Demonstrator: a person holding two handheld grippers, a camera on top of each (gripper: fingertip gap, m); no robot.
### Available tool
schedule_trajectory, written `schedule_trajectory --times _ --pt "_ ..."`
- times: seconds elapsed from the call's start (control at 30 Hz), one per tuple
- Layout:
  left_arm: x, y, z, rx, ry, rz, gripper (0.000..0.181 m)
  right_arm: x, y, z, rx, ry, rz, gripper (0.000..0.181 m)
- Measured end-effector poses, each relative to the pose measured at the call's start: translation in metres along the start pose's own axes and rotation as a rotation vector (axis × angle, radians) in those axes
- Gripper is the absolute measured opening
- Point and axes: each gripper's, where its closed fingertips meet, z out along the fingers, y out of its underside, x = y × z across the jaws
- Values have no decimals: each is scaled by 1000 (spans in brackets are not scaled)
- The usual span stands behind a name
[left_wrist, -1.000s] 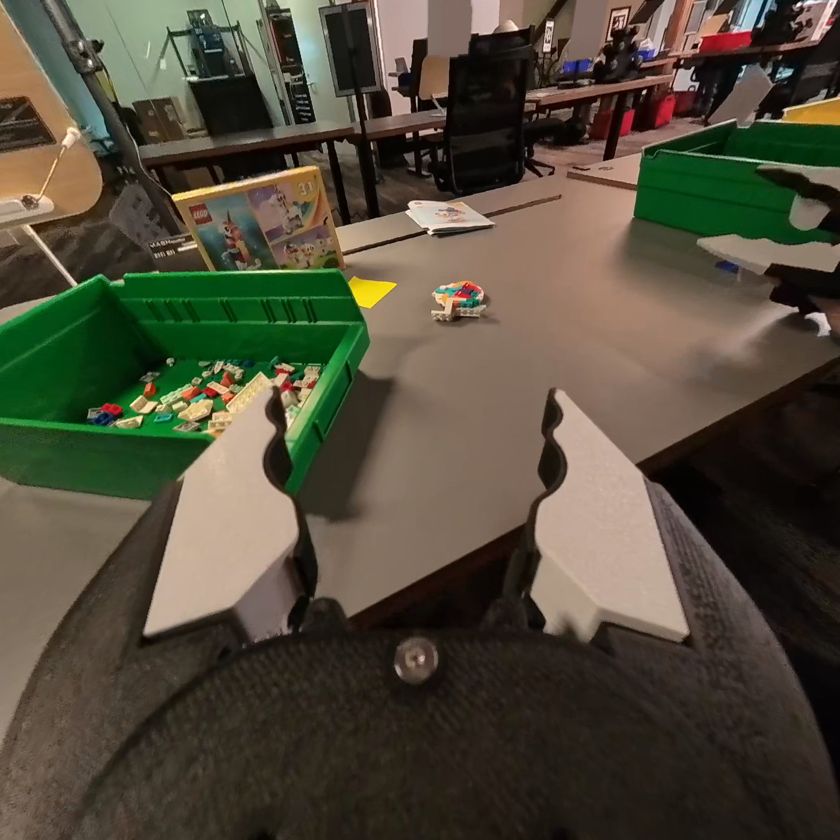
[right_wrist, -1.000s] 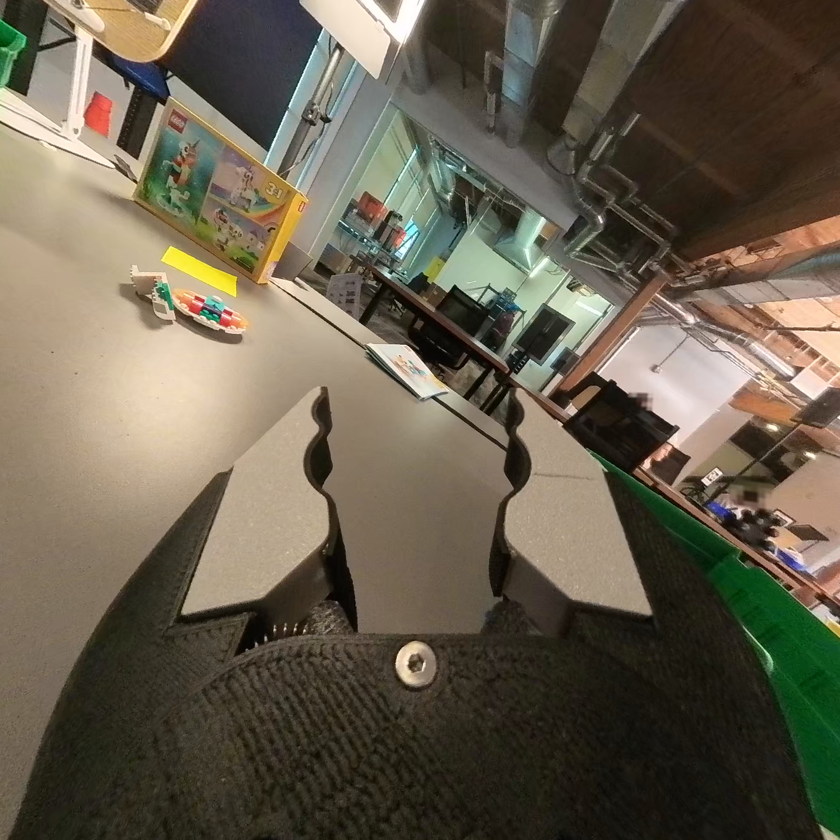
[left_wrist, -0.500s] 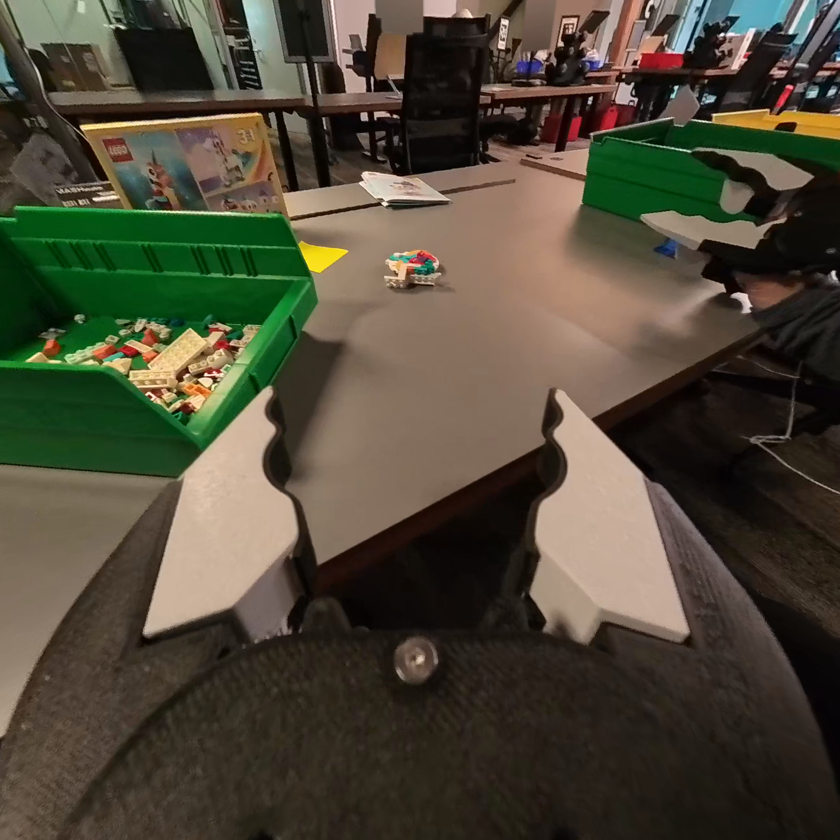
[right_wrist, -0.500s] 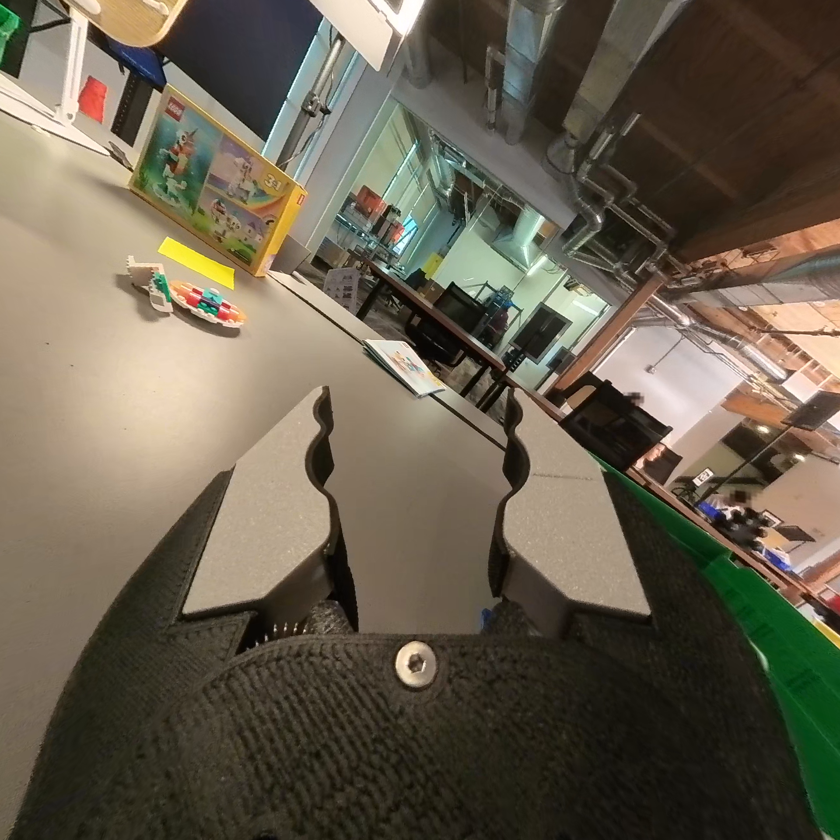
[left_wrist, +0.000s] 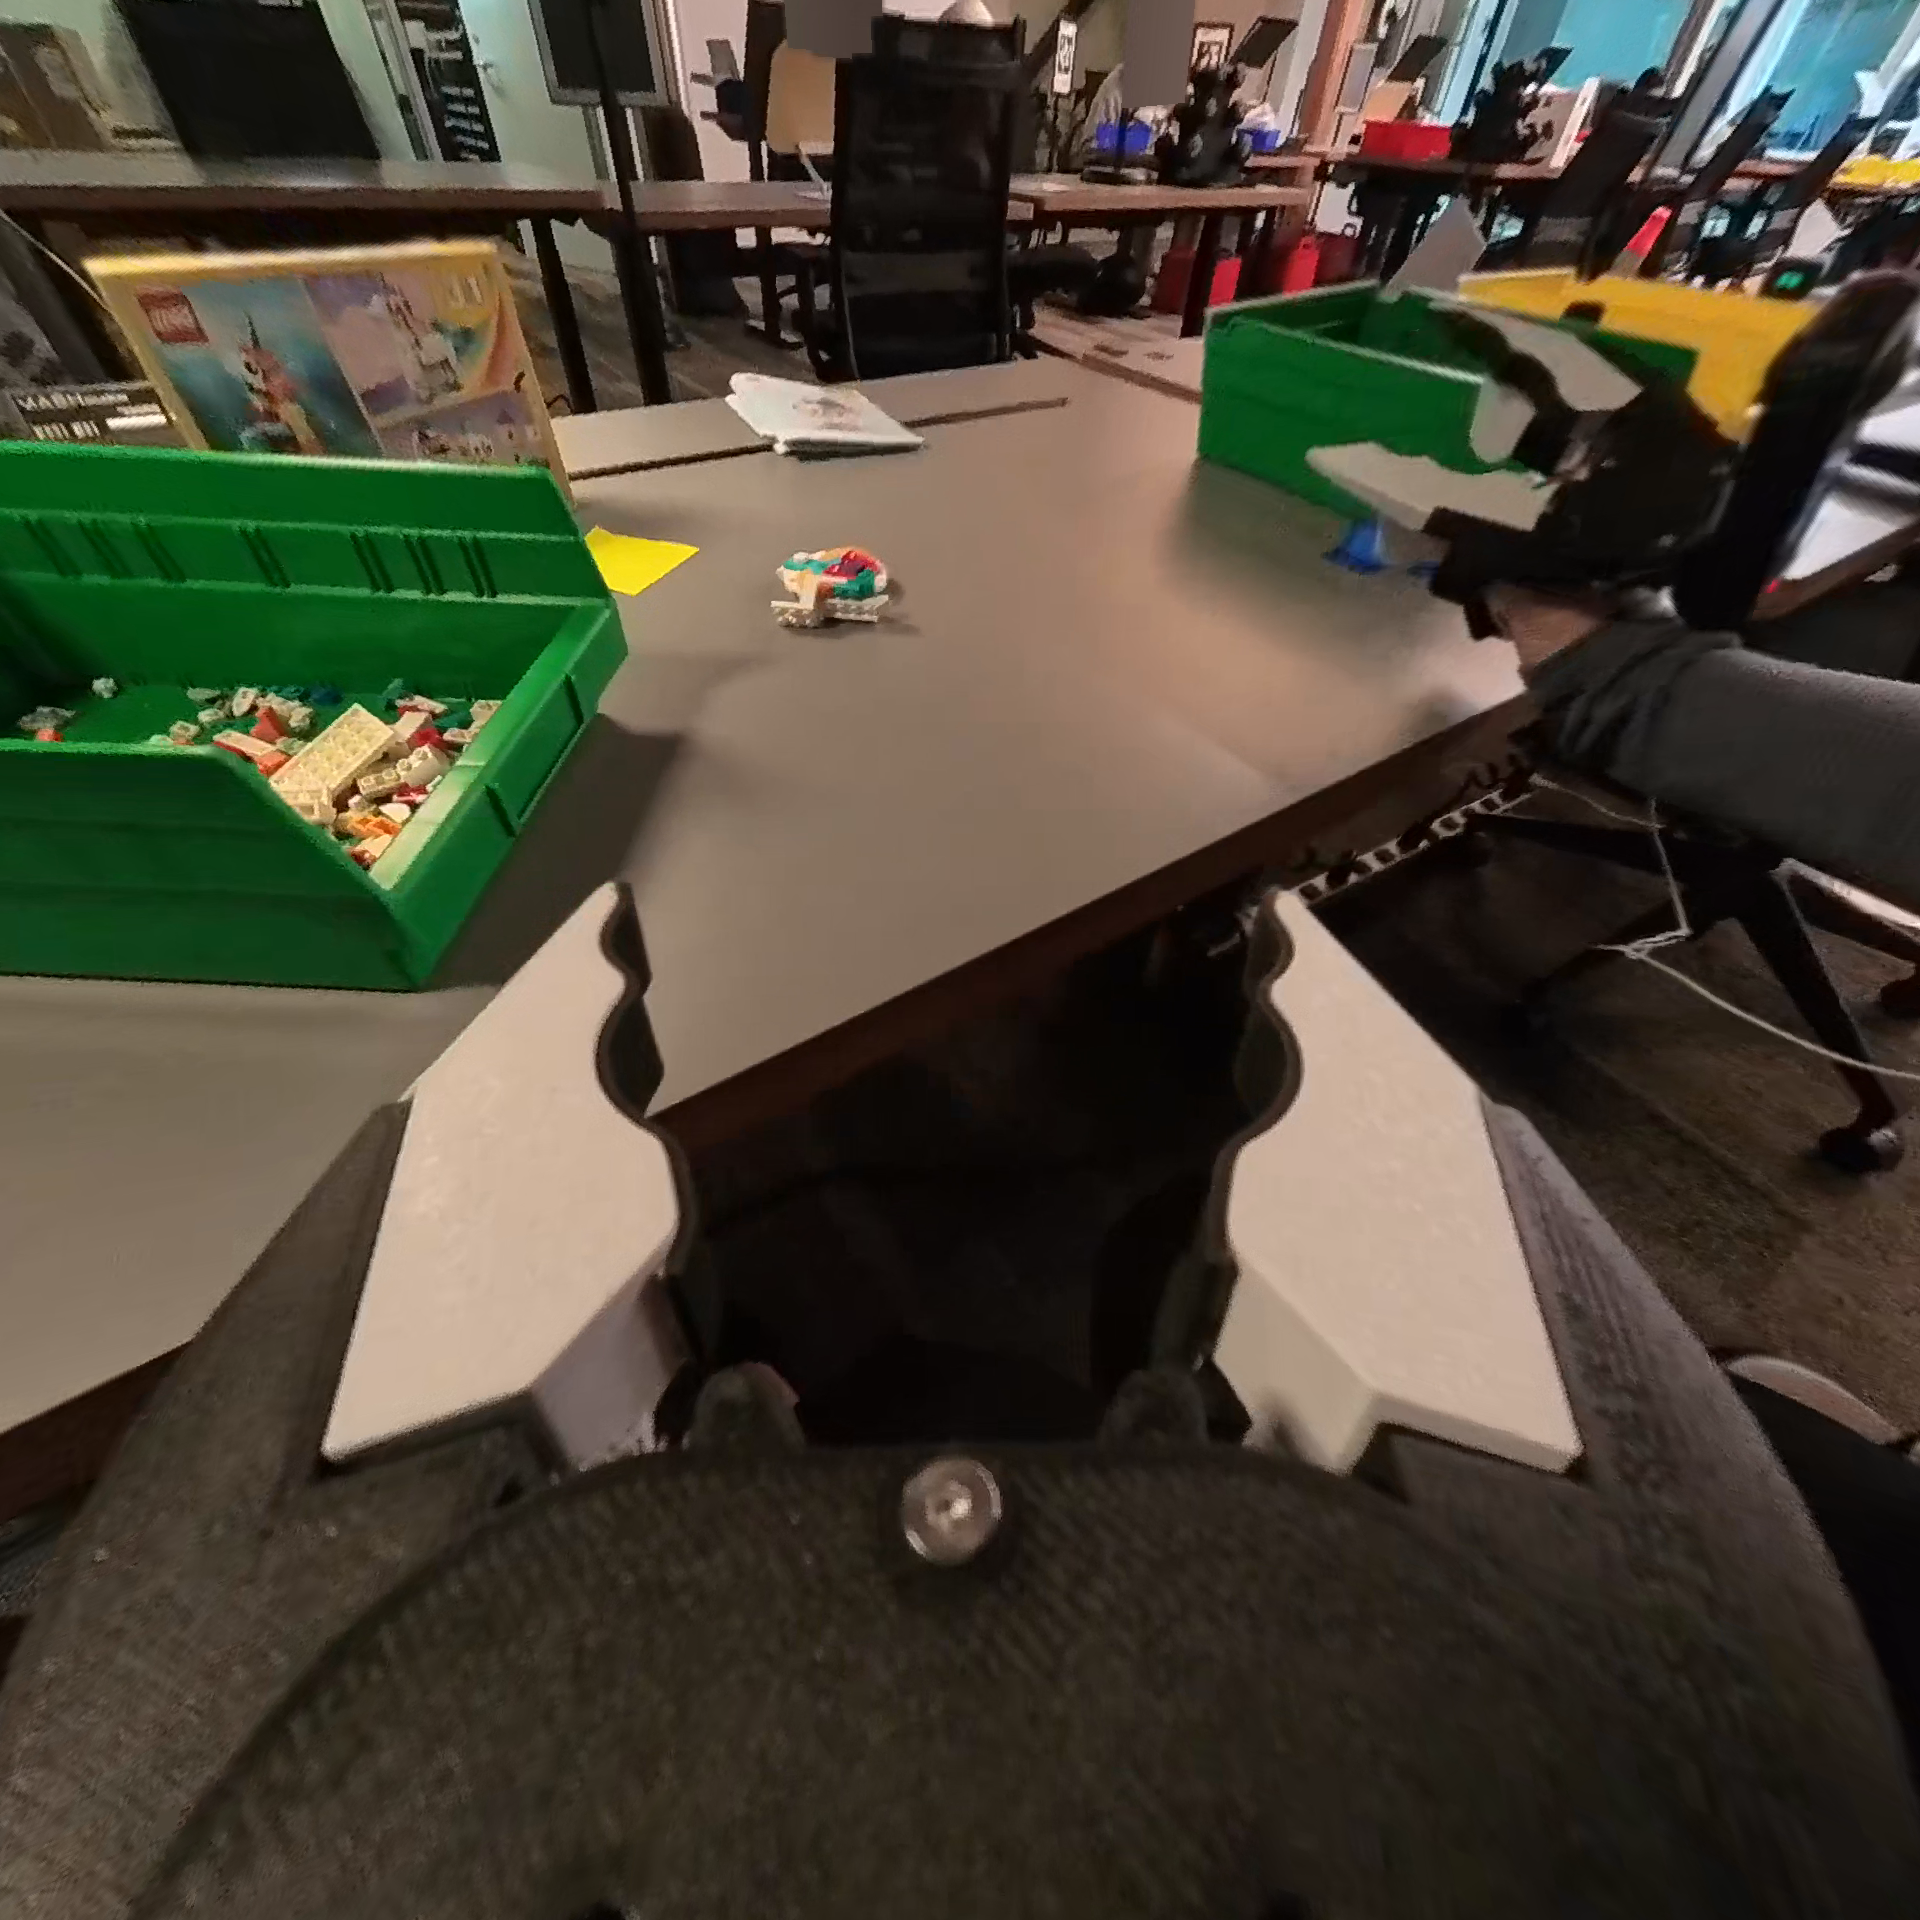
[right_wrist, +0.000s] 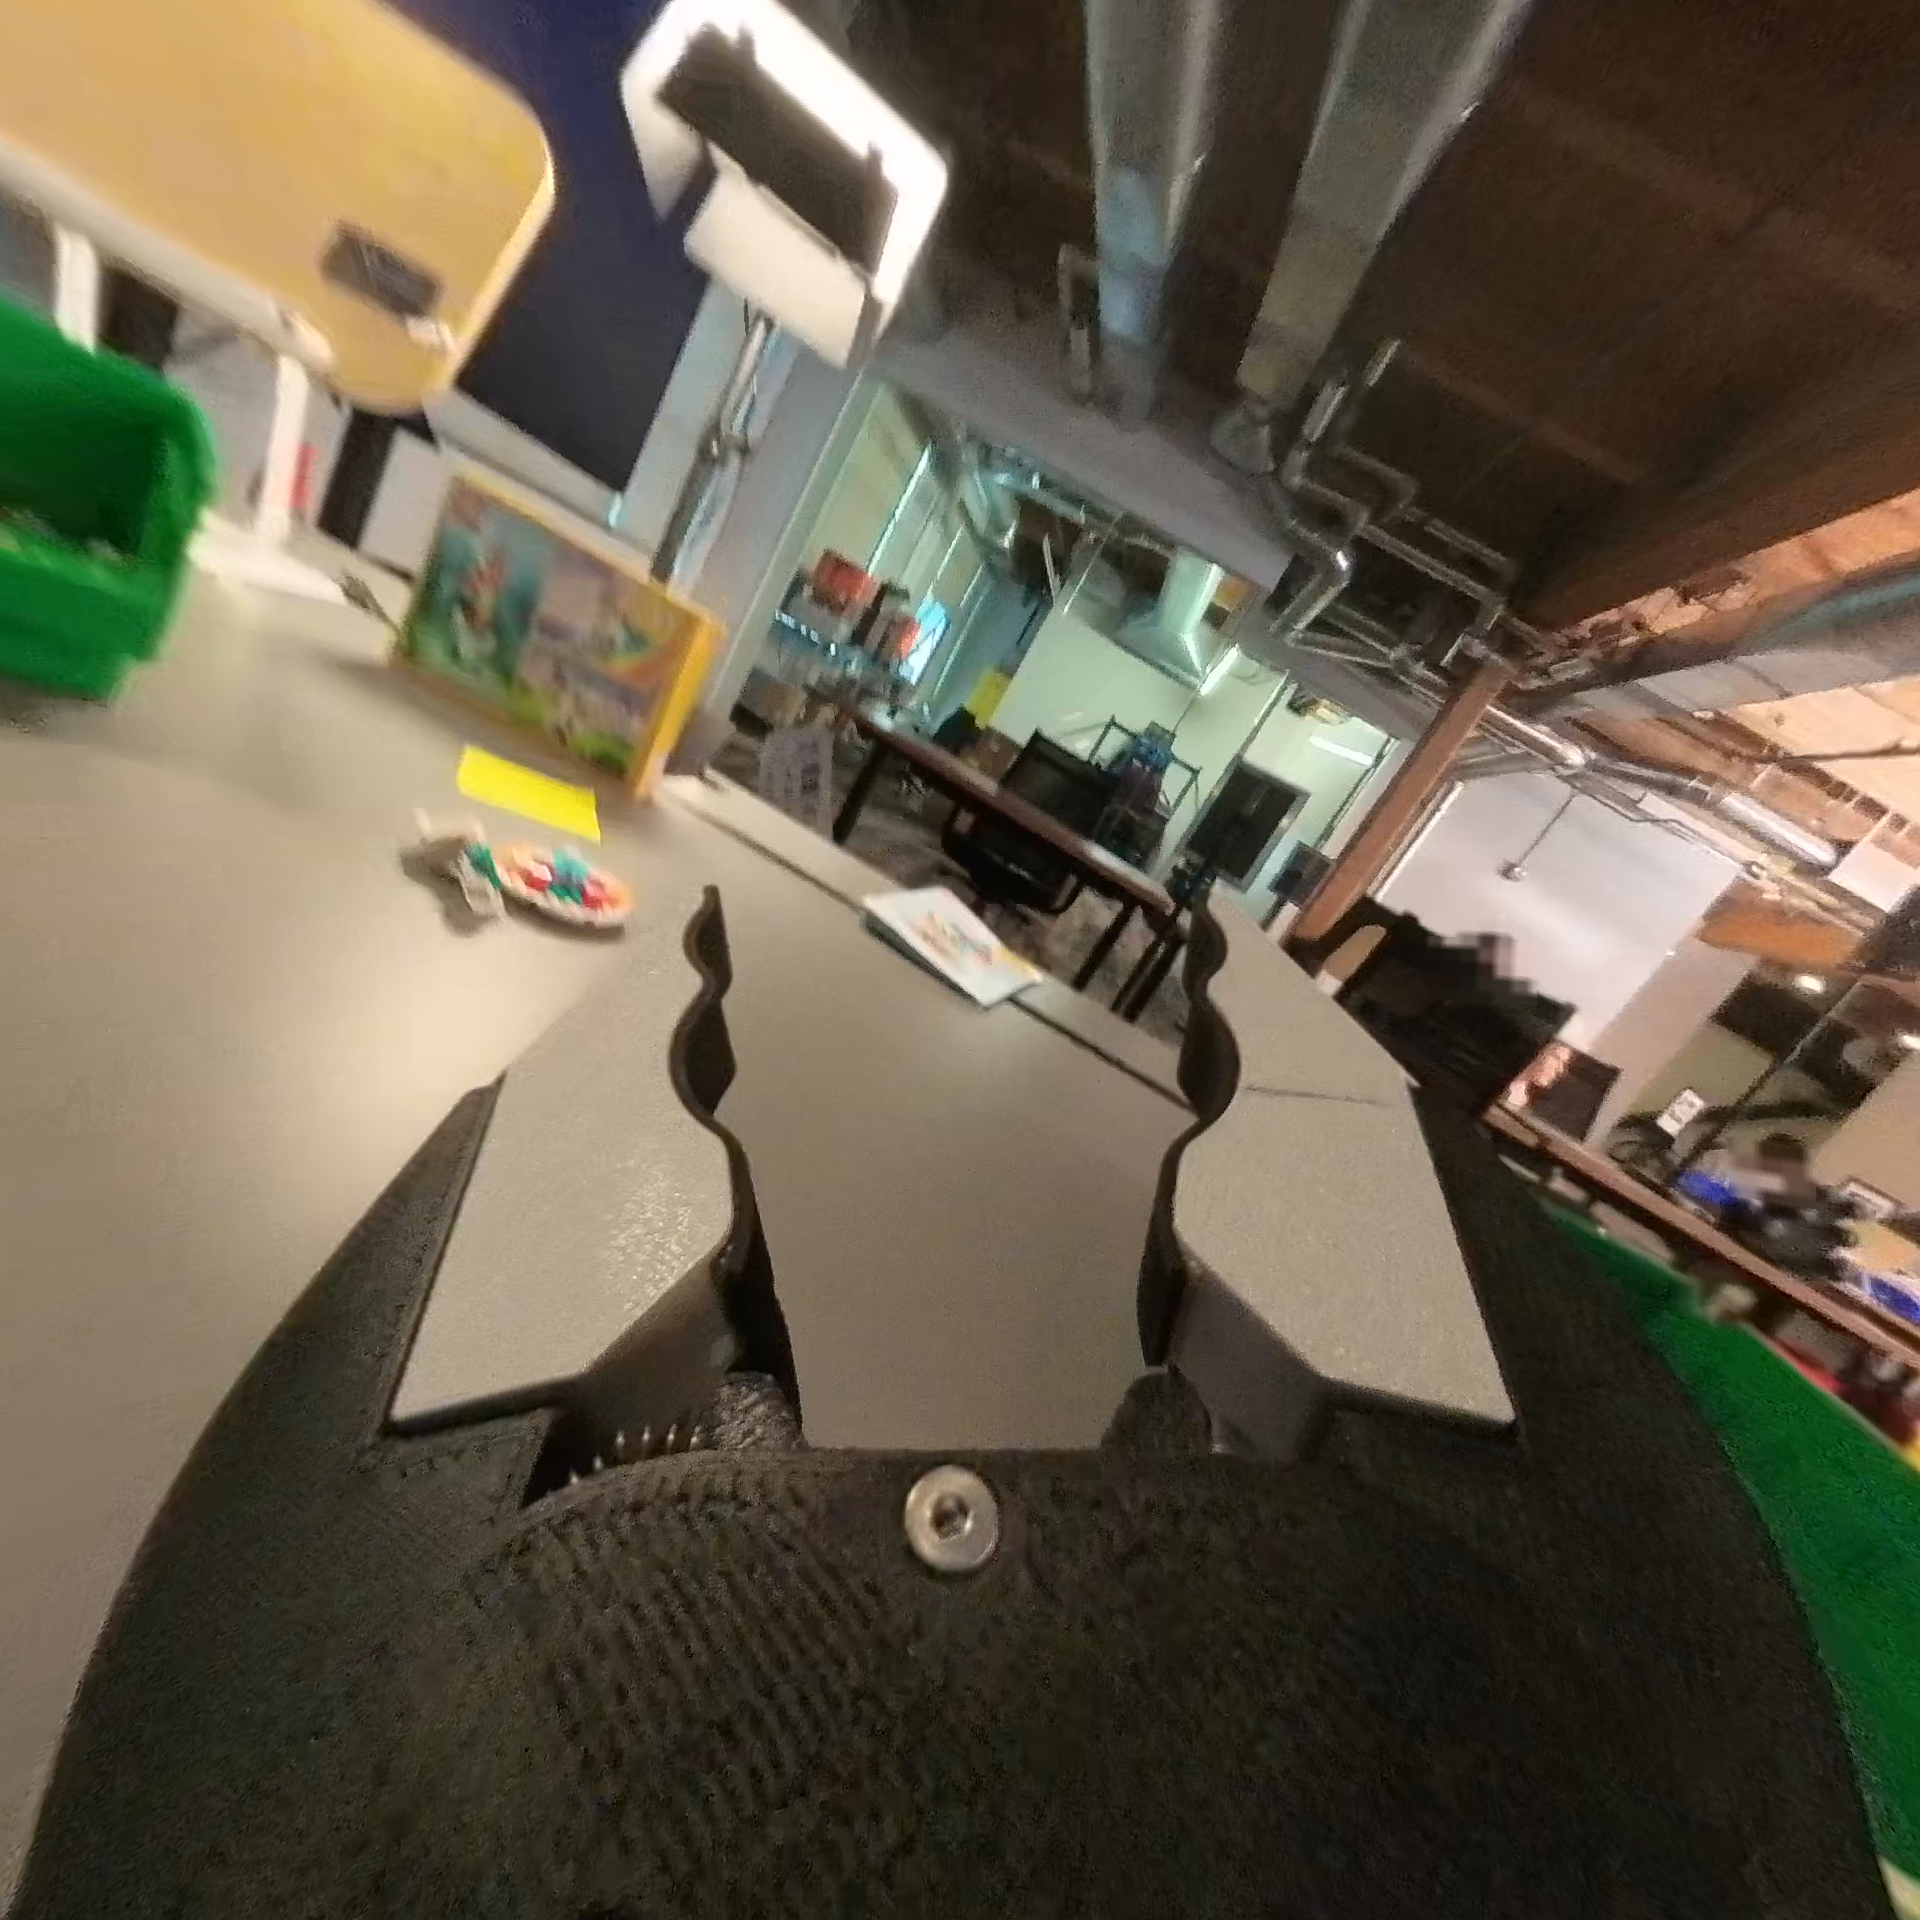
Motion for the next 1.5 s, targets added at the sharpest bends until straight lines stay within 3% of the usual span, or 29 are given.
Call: schedule_trajectory --times 0.13,0.3,0.43,0.6,0.7,0.8,1.03,1.33,1.5 --pt "10 -11 -19 51 15 -4 114 14 -68 -49 71 -29 42 89" --pt "14 -14 -37 96 46 -15 113 34 -124 -163 59 -30 113 92" --pt "12 -9 -45 103 73 -65 113 36 -127 -263 -20 68 113 93" --pt "8 -4 -60 86 12 -65 114 31 -84 -349 -197 287 -11 89" --pt "-4 -9 -74 106 -90 -21 115 21 -51 -368 -252 334 -49 88" --pt "-17 -16 -85 111 -191 21 121 15 -26 -368 -269 352 -73 88" --pt "-25 -33 -92 116 -328 92 127 38 13 -364 -206 504 43 85" --pt "-4 -44 -39 116 -313 116 125 85 18 -403 -226 630 -9 82" --pt "8 -43 -1 75 -294 126 124 105 45 -429 -328 720 138 80"
